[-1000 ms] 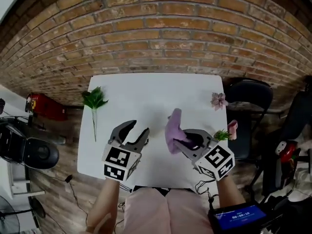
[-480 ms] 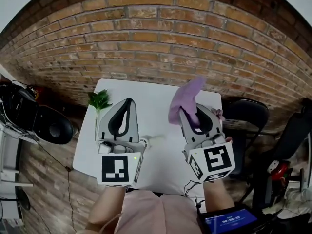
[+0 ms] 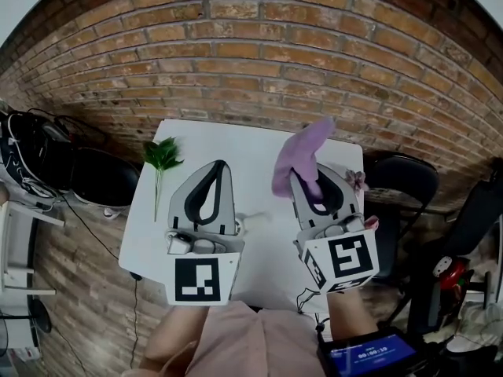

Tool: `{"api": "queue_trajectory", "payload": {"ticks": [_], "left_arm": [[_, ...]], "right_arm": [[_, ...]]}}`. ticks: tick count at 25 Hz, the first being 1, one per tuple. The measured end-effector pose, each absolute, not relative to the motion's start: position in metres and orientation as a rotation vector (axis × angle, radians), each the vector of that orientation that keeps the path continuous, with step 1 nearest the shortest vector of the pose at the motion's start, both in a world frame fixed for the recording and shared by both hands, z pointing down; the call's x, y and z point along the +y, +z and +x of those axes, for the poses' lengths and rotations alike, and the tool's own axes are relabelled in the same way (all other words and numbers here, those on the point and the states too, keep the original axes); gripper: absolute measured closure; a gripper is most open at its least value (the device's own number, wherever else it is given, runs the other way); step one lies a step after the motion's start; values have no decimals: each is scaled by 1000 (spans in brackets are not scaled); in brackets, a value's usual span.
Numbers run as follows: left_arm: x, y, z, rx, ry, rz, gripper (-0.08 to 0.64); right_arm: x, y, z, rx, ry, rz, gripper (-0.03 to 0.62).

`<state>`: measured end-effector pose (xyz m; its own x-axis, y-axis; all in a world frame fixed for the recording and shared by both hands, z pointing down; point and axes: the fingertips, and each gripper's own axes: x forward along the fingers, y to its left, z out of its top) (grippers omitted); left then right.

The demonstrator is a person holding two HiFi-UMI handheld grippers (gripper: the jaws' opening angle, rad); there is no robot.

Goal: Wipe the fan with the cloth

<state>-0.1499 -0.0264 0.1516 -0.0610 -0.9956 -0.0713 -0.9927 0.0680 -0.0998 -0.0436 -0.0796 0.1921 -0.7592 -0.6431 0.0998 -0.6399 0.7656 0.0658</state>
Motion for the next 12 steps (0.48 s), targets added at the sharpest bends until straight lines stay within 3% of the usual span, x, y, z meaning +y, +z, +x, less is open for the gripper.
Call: {"api": "queue_trajectory", "payload": {"ticks": [12], "left_arm": [[-35, 161, -150, 2193, -62, -2094, 548]], "right_arm": [[-88, 201, -53, -2818, -27, 1027, 495]]}}
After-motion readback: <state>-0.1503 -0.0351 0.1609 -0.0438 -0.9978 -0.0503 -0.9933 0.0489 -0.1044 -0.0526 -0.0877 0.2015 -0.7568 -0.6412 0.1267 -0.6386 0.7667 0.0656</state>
